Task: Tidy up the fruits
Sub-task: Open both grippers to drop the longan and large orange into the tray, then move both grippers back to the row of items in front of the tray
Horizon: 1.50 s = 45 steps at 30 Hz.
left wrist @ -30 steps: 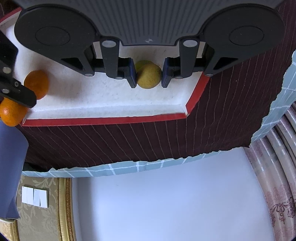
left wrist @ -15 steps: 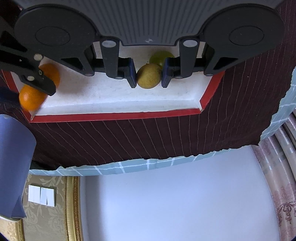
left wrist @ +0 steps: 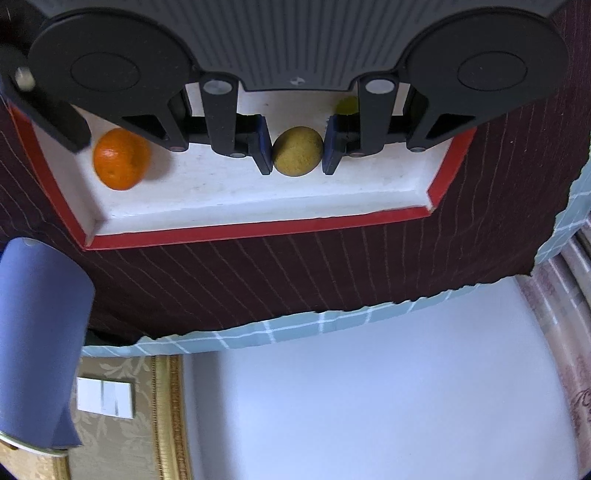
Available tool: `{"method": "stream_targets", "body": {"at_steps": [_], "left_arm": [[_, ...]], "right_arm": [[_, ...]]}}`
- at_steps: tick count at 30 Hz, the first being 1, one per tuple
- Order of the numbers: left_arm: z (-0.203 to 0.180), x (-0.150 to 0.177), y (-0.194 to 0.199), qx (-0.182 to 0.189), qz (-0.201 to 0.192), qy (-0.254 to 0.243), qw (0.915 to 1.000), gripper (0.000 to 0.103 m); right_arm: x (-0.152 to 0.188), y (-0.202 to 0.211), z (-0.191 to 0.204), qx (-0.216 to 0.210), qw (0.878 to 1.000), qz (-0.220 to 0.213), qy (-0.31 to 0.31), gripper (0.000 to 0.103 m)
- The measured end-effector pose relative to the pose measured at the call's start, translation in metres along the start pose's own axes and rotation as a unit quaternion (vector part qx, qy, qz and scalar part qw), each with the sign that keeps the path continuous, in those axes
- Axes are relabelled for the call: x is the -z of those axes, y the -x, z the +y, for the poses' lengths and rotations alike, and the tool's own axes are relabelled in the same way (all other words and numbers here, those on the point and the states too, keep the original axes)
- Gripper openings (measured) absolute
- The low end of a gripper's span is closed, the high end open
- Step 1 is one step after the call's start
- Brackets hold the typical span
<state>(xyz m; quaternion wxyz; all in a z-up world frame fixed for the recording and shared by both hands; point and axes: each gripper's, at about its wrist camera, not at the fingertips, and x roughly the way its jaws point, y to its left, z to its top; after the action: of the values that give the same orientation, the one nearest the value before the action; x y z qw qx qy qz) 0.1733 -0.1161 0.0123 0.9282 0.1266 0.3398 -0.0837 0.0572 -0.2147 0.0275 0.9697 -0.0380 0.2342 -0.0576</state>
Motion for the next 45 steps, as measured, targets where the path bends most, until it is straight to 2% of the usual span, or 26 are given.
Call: {"method": "stream_targets", "body": {"at_steps": [2, 8, 10, 12, 13, 16, 22, 30, 33, 41, 45], "left_arm": [[-0.004, 0.0, 0.0, 0.0, -0.002, -0.005, 1.0, 0.029], [-0.007, 0.002, -0.001, -0.014, 0.002, -0.008, 0.9999, 0.03], [-0.005, 0.003, 0.0, -0.011, 0.006, -0.006, 0.9999, 0.038], [-0.003, 0.004, 0.001, -0.011, 0.005, -0.002, 0.9999, 0.059], [-0.002, 0.004, 0.002, -0.015, 0.001, -0.001, 0.9999, 0.062], [-0.002, 0.006, 0.007, -0.027, -0.007, -0.007, 0.9996, 0.063], [0.004, 0.012, 0.013, -0.028, -0.005, -0.002, 0.9996, 0.063], [0.018, 0.027, 0.031, -0.035, -0.001, 0.02, 0.9992, 0.063], [0.028, 0.037, 0.043, -0.031, -0.005, 0.039, 0.9988, 0.073], [0.053, 0.067, 0.071, -0.055, -0.026, 0.074, 0.9954, 0.074], [0.063, 0.078, 0.079, -0.053, -0.03, 0.089, 0.9941, 0.074]], "right_arm": [[0.003, 0.01, -0.003, 0.001, 1.0, -0.007, -0.005, 0.083], [0.013, 0.035, -0.012, 0.004, 0.999, -0.022, -0.023, 0.083], [0.017, 0.042, -0.013, 0.001, 0.999, -0.024, -0.031, 0.083], [0.021, 0.045, -0.013, 0.0, 0.999, -0.026, -0.038, 0.084], [0.022, 0.048, -0.013, 0.0, 0.999, -0.027, -0.042, 0.084], [0.026, 0.053, -0.015, 0.001, 0.998, -0.03, -0.053, 0.085], [0.03, 0.06, -0.01, -0.004, 0.998, -0.031, -0.059, 0.088], [0.032, 0.067, -0.002, -0.011, 0.998, -0.034, -0.052, 0.098], [0.034, 0.07, 0.0, -0.018, 0.998, -0.035, -0.052, 0.103], [0.04, 0.072, 0.008, -0.041, 0.998, -0.022, -0.053, 0.103], [0.043, 0.074, 0.011, -0.048, 0.997, -0.02, -0.055, 0.103]]}}
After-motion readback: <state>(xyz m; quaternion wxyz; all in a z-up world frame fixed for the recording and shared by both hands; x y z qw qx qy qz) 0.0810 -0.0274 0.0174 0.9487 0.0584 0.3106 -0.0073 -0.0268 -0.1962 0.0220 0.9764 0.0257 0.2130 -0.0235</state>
